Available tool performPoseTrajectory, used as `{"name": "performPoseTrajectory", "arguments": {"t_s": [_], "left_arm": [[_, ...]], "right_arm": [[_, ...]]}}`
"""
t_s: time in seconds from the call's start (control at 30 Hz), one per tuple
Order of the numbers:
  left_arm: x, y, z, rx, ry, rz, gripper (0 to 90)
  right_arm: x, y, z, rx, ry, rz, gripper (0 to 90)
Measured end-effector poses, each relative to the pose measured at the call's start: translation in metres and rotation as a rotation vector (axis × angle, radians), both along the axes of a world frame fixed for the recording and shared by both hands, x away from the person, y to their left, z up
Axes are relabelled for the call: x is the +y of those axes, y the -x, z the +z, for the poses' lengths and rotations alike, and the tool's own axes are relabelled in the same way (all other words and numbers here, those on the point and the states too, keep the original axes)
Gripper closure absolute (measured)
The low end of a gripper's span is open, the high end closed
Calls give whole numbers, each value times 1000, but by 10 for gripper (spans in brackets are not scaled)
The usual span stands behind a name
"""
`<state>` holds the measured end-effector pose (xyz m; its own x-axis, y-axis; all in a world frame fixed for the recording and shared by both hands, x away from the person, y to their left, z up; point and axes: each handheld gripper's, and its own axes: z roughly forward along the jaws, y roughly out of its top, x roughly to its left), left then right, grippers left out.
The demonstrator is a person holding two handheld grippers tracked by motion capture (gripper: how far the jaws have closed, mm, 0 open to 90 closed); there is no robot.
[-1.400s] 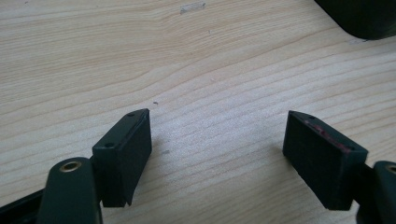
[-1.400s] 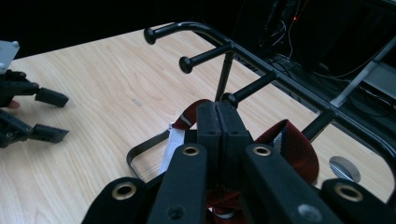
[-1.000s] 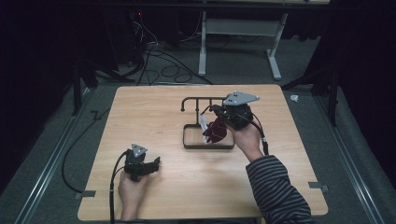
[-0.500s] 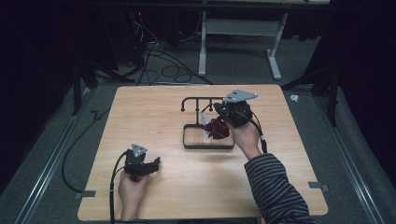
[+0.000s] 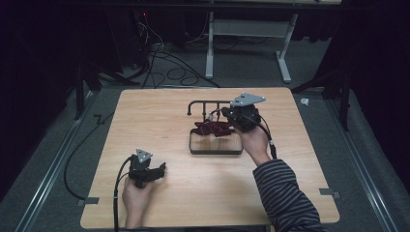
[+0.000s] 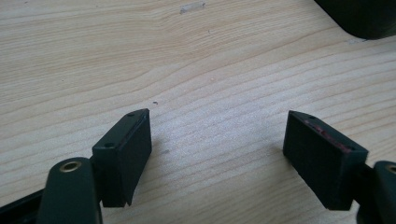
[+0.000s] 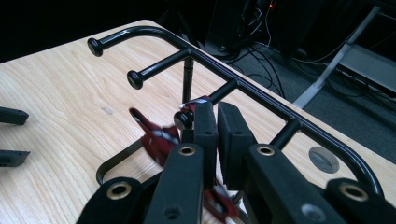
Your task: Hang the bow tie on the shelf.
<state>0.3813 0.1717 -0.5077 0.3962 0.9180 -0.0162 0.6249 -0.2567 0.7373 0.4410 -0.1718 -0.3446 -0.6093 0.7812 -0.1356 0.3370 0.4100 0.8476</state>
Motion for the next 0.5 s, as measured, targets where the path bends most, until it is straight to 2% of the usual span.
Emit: {"name": "performPoseTrajectory", "arguments": {"t_s": [0.5], "left_arm": [[0, 0, 0, 0, 0, 0, 241]], "right_arm": [[-4, 14, 7, -21, -12, 26, 767]]}}
